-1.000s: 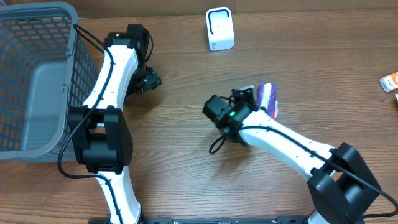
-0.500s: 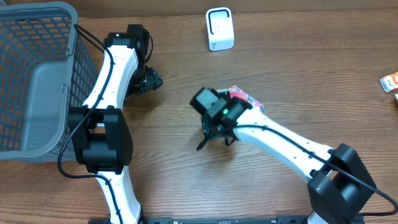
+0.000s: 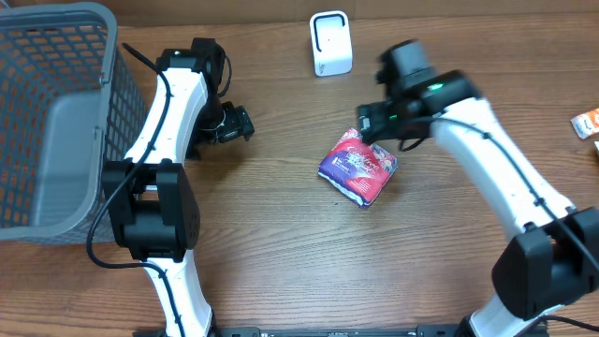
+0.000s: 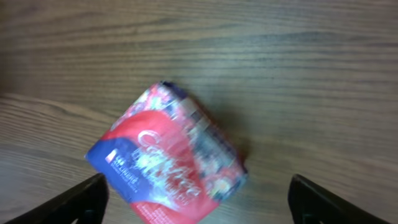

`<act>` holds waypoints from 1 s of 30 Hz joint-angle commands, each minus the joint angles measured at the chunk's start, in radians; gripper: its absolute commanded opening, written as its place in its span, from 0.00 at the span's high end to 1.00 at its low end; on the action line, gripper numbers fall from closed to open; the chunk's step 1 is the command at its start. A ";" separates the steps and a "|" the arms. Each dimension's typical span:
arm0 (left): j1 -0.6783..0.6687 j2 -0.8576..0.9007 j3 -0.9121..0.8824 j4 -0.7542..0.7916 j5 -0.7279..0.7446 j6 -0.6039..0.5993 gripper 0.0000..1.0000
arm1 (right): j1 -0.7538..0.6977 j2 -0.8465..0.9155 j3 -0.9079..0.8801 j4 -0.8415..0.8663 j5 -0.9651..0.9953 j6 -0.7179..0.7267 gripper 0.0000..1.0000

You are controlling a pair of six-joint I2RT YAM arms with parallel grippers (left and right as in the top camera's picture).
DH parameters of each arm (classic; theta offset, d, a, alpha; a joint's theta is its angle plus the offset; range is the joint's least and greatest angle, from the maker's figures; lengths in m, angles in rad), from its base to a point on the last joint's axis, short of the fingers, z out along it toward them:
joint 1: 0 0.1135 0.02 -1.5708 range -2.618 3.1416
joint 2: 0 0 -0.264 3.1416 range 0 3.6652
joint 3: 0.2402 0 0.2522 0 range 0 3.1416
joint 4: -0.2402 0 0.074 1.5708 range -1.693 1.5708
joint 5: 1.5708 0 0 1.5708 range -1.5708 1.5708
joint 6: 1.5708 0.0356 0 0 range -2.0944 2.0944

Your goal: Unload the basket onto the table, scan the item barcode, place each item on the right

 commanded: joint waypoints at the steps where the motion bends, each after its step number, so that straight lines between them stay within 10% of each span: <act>1: -0.004 0.008 -0.009 0.001 0.067 0.048 0.00 | -0.153 -0.011 -0.098 0.078 -0.457 -0.269 0.11; 24: -0.004 0.008 -0.009 -0.018 0.067 0.048 0.00 | -0.160 0.145 -0.388 0.422 -0.425 -0.312 0.21; 30: -0.004 0.008 -0.009 -0.021 0.066 0.048 0.00 | -0.160 0.149 -0.382 0.415 -0.425 -0.233 0.64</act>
